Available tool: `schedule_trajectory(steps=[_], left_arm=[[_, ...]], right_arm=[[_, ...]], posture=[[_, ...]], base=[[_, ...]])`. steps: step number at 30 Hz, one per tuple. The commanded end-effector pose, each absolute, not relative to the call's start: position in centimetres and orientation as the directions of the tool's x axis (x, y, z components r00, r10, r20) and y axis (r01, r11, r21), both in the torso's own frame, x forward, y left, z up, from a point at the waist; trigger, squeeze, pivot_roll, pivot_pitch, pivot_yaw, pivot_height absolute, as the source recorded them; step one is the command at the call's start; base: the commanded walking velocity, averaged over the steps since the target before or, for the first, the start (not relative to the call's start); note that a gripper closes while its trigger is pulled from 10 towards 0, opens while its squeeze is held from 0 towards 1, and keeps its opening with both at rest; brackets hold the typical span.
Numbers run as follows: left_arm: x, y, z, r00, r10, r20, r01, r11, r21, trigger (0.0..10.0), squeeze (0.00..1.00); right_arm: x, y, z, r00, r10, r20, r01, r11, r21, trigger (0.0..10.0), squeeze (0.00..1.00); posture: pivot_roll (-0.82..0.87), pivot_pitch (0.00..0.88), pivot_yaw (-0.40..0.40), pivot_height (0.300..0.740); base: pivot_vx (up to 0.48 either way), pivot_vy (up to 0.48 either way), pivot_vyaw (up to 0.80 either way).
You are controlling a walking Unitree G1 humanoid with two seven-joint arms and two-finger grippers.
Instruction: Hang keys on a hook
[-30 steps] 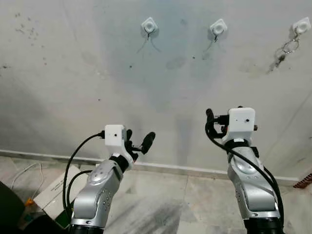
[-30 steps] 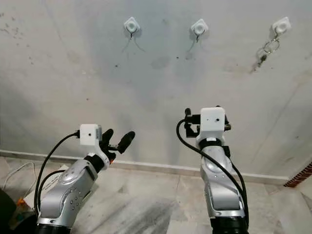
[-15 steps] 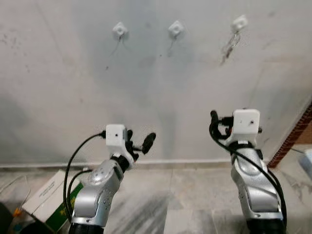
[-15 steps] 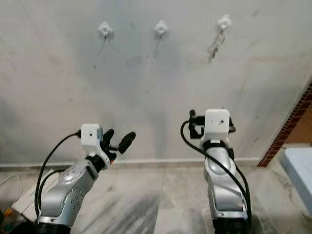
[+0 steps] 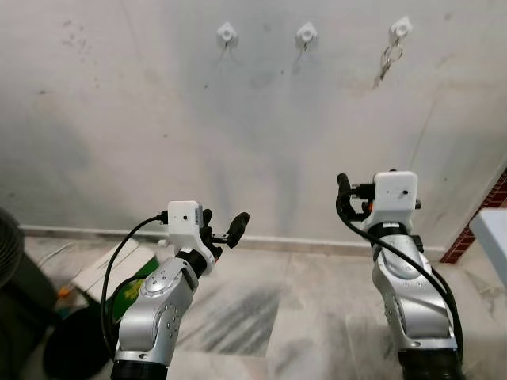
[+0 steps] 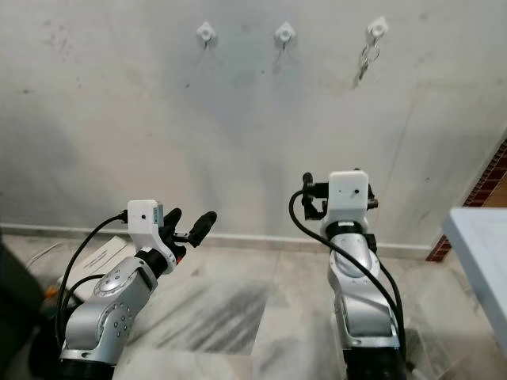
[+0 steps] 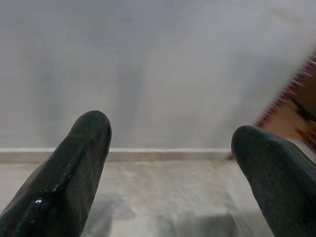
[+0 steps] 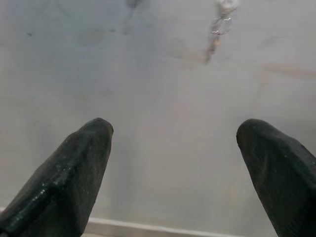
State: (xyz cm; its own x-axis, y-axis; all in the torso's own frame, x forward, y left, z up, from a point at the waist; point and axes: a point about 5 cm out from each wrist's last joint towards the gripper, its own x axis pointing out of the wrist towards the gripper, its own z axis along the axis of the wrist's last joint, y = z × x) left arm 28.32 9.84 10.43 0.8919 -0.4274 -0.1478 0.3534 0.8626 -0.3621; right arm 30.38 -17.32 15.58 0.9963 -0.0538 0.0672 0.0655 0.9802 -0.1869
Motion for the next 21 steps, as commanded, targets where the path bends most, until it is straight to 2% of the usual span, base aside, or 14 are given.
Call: schedule_trajectory(steps=[1, 7, 16, 21], left_arm=[[28.58, 10.36, 10.52, 0.891, -0.429, -0.149, 0.362, 0.869, -0.337, 10.0, 0.00], [28.84, 10.44, 10.65, 0.901, -0.409, -0.141, 0.342, 0.873, -0.348, 10.0, 0.00], [28.75, 10.09, 10.61, 0.898, -0.417, -0.139, 0.348, 0.868, -0.355, 10.0, 0.00], [29.00, 10.41, 10.61, 0.904, -0.404, -0.141, 0.335, 0.873, -0.355, 10.0, 0.00]], right_arm=[[30.43, -17.24, 15.44, 0.997, -0.053, 0.060, 0.062, 0.983, -0.174, 10.0, 0.00], [30.18, -17.49, 15.27, 0.995, -0.087, 0.058, 0.095, 0.983, -0.159, 10.0, 0.00], [29.81, -17.09, 14.97, 0.997, -0.067, 0.043, 0.073, 0.984, -0.160, 10.0, 0.00], [29.91, -17.30, 15.02, 0.997, -0.060, 0.040, 0.066, 0.983, -0.168, 10.0, 0.00]], posture=[[-0.09, 0.000, 0.085, 0.740], [-0.10, 0.000, 0.094, 0.740], [-0.10, 0.000, 0.097, 0.740], [-0.10, 0.000, 0.097, 0.740]], base=[[-0.296, 0.000, 0.00], [-0.290, 0.000, 0.00], [-0.279, 0.000, 0.00], [0.000, 0.000, 0.00]])
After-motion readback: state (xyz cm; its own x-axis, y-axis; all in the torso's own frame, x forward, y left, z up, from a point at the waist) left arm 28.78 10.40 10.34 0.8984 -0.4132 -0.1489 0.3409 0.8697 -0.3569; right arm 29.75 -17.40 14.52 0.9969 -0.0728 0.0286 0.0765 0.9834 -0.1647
